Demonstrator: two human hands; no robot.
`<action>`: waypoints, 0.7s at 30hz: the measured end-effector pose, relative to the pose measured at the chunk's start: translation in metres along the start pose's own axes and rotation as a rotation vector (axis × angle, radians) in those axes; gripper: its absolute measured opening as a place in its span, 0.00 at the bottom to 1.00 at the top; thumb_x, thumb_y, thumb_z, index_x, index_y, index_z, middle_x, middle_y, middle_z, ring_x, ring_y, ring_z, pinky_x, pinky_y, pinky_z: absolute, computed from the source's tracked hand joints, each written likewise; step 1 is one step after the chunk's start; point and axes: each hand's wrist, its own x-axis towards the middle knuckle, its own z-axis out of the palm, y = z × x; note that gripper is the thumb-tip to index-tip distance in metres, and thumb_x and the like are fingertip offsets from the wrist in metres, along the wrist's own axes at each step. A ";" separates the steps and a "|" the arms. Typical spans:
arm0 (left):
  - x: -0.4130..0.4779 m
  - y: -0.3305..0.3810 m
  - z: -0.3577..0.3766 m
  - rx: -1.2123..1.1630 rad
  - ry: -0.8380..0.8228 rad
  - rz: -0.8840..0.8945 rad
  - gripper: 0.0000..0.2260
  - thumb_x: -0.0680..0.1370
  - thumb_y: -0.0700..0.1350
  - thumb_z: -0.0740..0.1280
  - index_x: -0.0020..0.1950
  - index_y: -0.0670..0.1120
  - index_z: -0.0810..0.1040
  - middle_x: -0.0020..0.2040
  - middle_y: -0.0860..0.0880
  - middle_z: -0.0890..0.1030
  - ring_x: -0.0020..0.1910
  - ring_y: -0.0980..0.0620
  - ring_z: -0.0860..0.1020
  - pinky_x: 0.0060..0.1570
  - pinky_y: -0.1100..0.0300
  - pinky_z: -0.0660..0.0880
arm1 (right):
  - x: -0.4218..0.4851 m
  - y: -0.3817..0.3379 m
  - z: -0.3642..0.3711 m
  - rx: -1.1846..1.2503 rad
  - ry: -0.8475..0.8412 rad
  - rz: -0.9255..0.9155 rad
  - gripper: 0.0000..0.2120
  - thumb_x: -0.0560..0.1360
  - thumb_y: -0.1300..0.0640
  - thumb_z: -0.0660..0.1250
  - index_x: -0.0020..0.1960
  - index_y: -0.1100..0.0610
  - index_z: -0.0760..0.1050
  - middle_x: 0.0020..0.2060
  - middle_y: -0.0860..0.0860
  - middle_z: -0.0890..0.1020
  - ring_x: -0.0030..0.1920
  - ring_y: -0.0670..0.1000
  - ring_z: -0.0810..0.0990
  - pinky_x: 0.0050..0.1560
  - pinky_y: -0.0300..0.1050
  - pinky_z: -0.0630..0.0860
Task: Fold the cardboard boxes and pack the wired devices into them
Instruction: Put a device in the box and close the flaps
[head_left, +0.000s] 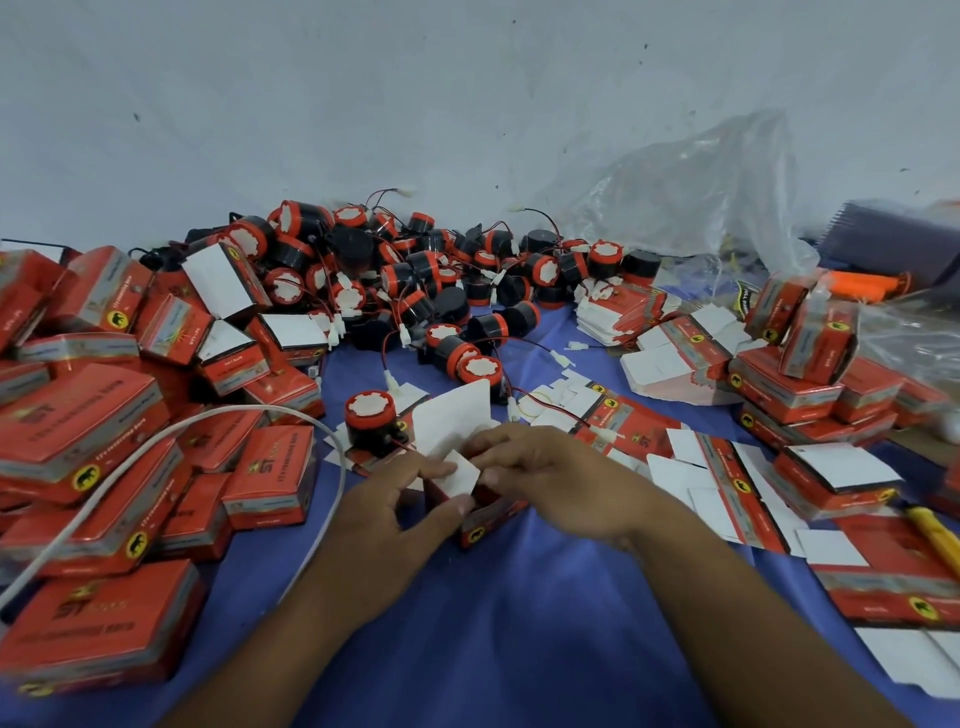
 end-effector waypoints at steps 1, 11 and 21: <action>0.000 -0.001 0.001 0.021 -0.004 0.010 0.11 0.74 0.58 0.71 0.53 0.56 0.79 0.51 0.64 0.79 0.53 0.61 0.77 0.51 0.67 0.74 | -0.003 0.004 -0.004 0.057 0.035 0.020 0.11 0.80 0.66 0.65 0.54 0.59 0.86 0.56 0.42 0.81 0.60 0.41 0.78 0.64 0.41 0.75; 0.003 -0.001 0.003 0.105 -0.026 0.078 0.11 0.74 0.54 0.70 0.53 0.52 0.80 0.53 0.57 0.78 0.56 0.57 0.77 0.53 0.61 0.75 | -0.009 0.034 0.003 0.400 0.516 0.182 0.15 0.83 0.54 0.63 0.45 0.62 0.81 0.33 0.51 0.81 0.34 0.46 0.76 0.39 0.39 0.74; 0.001 -0.004 0.003 -0.163 -0.066 0.072 0.25 0.79 0.40 0.68 0.72 0.52 0.63 0.64 0.67 0.75 0.63 0.62 0.75 0.55 0.68 0.75 | -0.008 0.038 0.012 0.250 0.280 -0.021 0.23 0.78 0.71 0.64 0.63 0.47 0.78 0.57 0.40 0.81 0.55 0.39 0.81 0.50 0.38 0.79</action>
